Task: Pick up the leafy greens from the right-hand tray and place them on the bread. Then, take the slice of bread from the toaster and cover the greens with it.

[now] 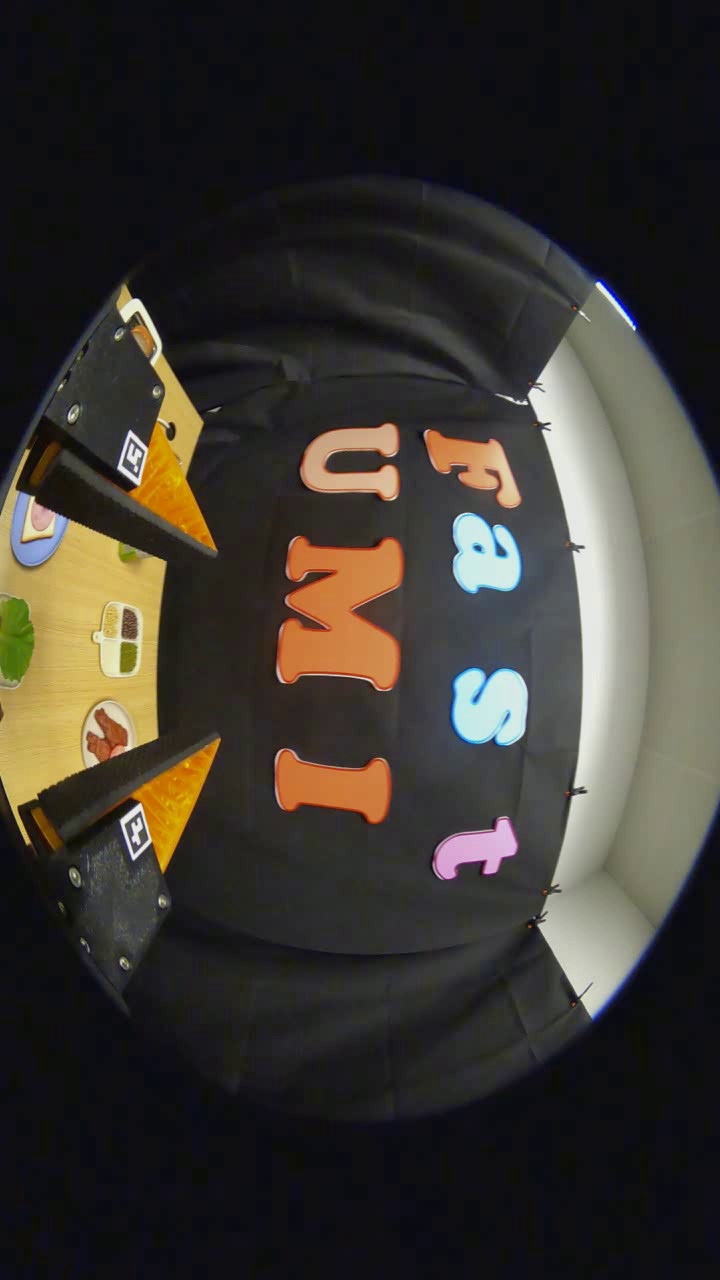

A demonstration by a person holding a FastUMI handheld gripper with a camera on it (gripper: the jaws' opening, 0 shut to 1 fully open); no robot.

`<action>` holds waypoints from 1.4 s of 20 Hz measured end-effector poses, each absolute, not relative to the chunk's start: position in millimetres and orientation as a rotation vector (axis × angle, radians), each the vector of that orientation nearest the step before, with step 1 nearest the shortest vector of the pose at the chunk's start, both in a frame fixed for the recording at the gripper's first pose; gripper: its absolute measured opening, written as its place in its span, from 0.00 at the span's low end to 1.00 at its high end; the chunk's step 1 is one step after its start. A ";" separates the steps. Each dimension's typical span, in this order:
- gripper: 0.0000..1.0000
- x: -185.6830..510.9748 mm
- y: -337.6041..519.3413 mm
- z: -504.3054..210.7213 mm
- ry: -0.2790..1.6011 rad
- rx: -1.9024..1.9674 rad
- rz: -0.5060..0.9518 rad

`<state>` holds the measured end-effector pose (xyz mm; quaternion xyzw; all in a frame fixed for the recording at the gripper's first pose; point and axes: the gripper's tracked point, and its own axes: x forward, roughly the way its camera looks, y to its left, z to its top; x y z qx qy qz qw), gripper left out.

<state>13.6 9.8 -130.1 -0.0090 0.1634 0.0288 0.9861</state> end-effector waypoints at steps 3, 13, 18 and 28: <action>0.99 7.2 7.7 -186.3 0.486 -0.041 0.057; 0.99 -53.6 6.0 -338.7 1.022 -0.060 0.092; 0.98 -91.5 3.7 -404.1 1.215 -0.047 0.094; 0.95 -135.2 19.6 -491.7 1.482 0.066 0.070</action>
